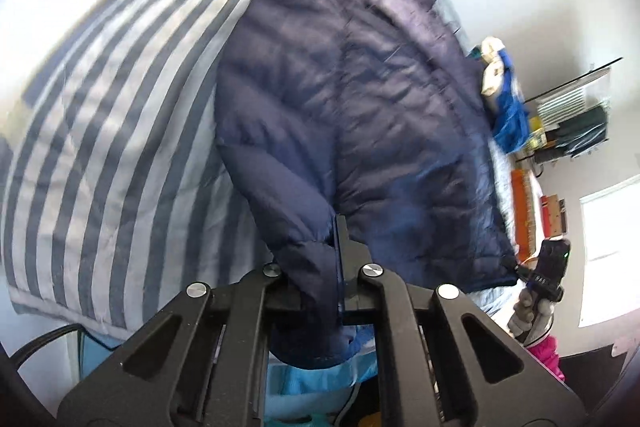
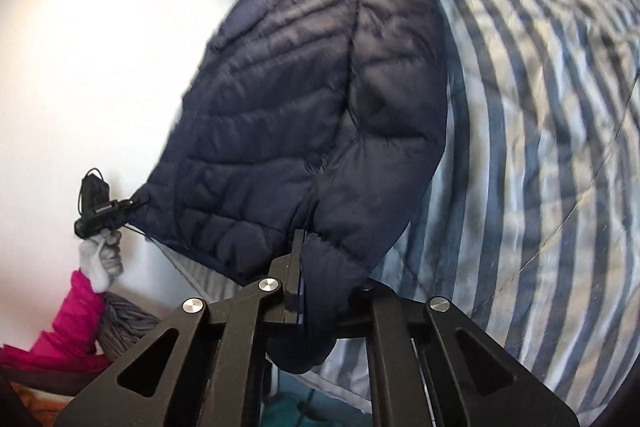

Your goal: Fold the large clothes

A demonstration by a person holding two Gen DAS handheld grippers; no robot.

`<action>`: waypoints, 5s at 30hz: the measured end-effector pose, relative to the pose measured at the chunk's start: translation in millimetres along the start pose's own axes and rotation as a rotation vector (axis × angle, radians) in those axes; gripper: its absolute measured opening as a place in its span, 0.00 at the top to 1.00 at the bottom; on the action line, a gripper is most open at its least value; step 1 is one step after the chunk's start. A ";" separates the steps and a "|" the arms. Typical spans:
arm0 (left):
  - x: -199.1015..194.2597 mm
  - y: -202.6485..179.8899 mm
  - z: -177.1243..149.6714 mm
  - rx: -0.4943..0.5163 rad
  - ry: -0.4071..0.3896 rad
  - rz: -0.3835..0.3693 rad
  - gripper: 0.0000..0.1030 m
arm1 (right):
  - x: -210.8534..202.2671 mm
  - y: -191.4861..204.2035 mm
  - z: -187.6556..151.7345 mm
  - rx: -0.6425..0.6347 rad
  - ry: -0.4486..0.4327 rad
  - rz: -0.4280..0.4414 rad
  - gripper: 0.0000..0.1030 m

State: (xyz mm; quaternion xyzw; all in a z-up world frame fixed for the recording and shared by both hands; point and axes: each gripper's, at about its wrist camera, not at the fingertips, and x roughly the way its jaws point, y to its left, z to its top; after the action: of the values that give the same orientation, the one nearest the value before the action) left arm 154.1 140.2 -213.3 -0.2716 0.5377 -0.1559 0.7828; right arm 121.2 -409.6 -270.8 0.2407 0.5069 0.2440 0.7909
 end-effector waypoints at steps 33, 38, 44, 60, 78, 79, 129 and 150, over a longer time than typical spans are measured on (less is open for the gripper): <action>-12.9 -82.4 214.2 0.123 -0.332 -0.023 0.95 | -52.1 71.8 208.9 -0.146 -0.371 -0.144 0.97; 31.1 -75.6 255.8 0.113 -0.309 0.026 0.95 | -16.5 54.1 260.2 -0.131 -0.356 -0.217 0.97; 86.6 -58.0 293.6 0.083 -0.278 0.092 0.95 | 26.5 27.6 298.8 -0.108 -0.317 -0.316 0.97; 120.2 -39.8 316.6 0.071 -0.213 0.104 0.52 | 71.4 -4.1 321.8 -0.094 -0.245 -0.341 0.88; 101.2 -2.7 309.2 0.090 -0.180 0.150 0.29 | 46.1 -16.8 285.7 -0.223 -0.178 -0.447 0.44; 107.6 -3.3 309.4 0.090 -0.167 0.152 0.29 | 50.5 -22.0 287.1 -0.205 -0.169 -0.444 0.44; 133.2 -112.3 427.4 0.319 -0.458 0.409 0.97 | 64.3 48.8 410.8 -0.473 -0.485 -0.851 0.99; 181.0 -83.2 439.9 0.194 -0.450 0.473 0.54 | 112.1 5.4 418.2 -0.320 -0.365 -0.856 0.75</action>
State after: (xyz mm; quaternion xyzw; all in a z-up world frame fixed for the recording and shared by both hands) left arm 633.2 89.5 -180.4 -0.0911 0.3824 0.0432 0.9185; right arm 546.1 -390.7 -189.2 -0.0750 0.3696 -0.0743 0.9232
